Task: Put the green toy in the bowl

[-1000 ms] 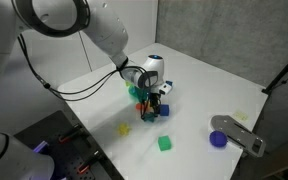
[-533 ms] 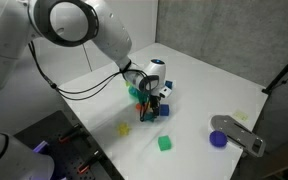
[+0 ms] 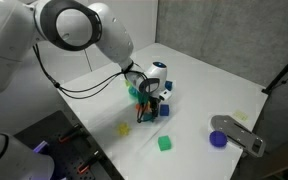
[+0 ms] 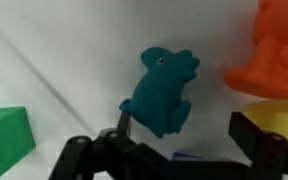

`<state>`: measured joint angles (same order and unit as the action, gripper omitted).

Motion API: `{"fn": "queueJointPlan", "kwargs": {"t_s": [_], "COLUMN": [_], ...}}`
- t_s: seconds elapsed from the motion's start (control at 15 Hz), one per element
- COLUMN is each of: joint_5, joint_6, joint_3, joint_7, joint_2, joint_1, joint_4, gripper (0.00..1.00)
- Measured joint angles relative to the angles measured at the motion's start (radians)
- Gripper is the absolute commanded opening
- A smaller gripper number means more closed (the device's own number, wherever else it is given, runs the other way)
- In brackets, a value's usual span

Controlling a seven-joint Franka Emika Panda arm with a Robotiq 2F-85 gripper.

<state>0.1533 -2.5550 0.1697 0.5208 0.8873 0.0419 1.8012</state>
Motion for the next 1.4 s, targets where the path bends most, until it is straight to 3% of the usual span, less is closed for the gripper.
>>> {"fn": "queueJointPlan", "kwargs": {"t_s": [0.07, 0.13, 0.2, 0.6, 1.07, 1.4], "joint_5": [0.002, 0.002, 0.002, 0.002, 0.002, 0.001], "joint_6": [0.007, 0.016, 0.026, 0.086, 0.088, 0.089], "joint_3": [0.0, 0.0, 0.0, 0.019, 0.02, 0.021], "joint_7": [0.001, 0.002, 0.002, 0.002, 0.006, 0.009], "joint_2": [0.003, 0.005, 0.008, 0.008, -0.015, -0.077], "joint_1": [0.0, 0.0, 0.0, 0.0, 0.01, 0.032], "joint_4": [-0.001, -0.003, -0.005, -0.031, -0.05, -0.051], "gripper": [1.0, 0.93, 0.74, 0.27, 0.09, 0.09]}}
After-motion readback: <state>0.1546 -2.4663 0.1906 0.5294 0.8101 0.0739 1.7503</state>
